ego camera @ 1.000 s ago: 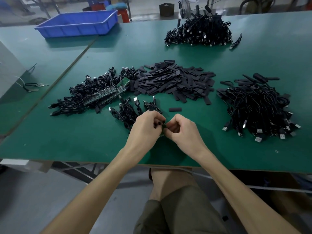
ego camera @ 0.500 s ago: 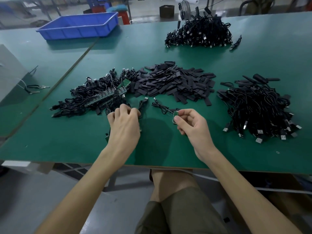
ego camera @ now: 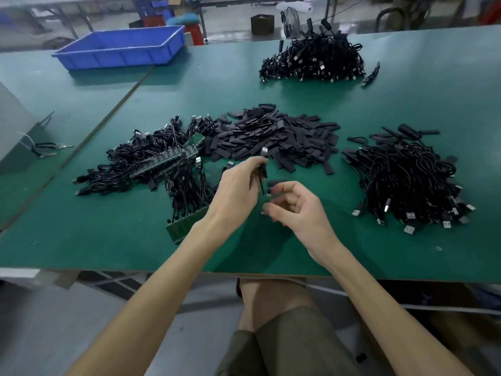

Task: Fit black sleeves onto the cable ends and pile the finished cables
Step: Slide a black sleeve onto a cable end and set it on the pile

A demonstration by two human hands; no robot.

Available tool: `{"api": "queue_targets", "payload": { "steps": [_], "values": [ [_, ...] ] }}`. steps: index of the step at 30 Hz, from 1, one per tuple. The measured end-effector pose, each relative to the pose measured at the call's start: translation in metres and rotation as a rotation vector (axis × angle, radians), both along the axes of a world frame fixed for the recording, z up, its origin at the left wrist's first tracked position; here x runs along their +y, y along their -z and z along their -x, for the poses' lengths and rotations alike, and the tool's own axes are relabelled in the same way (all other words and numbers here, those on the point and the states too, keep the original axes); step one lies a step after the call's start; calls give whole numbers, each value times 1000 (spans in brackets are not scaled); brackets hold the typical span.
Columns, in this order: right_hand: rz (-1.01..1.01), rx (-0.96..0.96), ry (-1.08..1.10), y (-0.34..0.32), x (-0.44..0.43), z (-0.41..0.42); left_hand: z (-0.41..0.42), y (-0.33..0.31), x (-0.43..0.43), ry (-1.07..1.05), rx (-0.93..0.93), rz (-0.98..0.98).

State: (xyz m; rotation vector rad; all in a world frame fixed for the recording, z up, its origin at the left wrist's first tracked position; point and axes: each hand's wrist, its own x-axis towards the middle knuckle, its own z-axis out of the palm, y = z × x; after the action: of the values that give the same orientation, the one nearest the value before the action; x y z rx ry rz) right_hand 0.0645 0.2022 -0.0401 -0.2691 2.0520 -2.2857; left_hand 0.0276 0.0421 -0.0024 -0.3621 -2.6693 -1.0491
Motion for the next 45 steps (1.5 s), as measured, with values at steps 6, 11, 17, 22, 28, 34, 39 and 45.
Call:
{"api": "queue_targets", "payload": {
  "steps": [6, 11, 17, 22, 28, 34, 39, 45],
  "values": [
    [-11, -39, 17, 2, -4, 2, 7, -8, 10, 330, -128, -100],
    [40, -75, 126, 4, 0, 5, 26, -4, 12, 140, -144, 26],
    [129, -81, 172, 4, 0, 5, 38, 12, 19, 56, -196, 321],
    [125, -10, 194, 5, 3, 5, 40, 13, 24, 44, -244, 328],
    [60, 50, 176, 6, 1, 6, 30, 12, 10, 19, -217, 279],
    [110, 40, 253, 7, 2, 5, 11, 3, -8, 111, -148, 228],
    [132, 28, 310, 9, 4, 6, -9, -2, -14, 98, -3, 62],
    [208, 3, 323, 3, 3, 3, -21, 3, -20, 120, 87, -21]
  ]
}}
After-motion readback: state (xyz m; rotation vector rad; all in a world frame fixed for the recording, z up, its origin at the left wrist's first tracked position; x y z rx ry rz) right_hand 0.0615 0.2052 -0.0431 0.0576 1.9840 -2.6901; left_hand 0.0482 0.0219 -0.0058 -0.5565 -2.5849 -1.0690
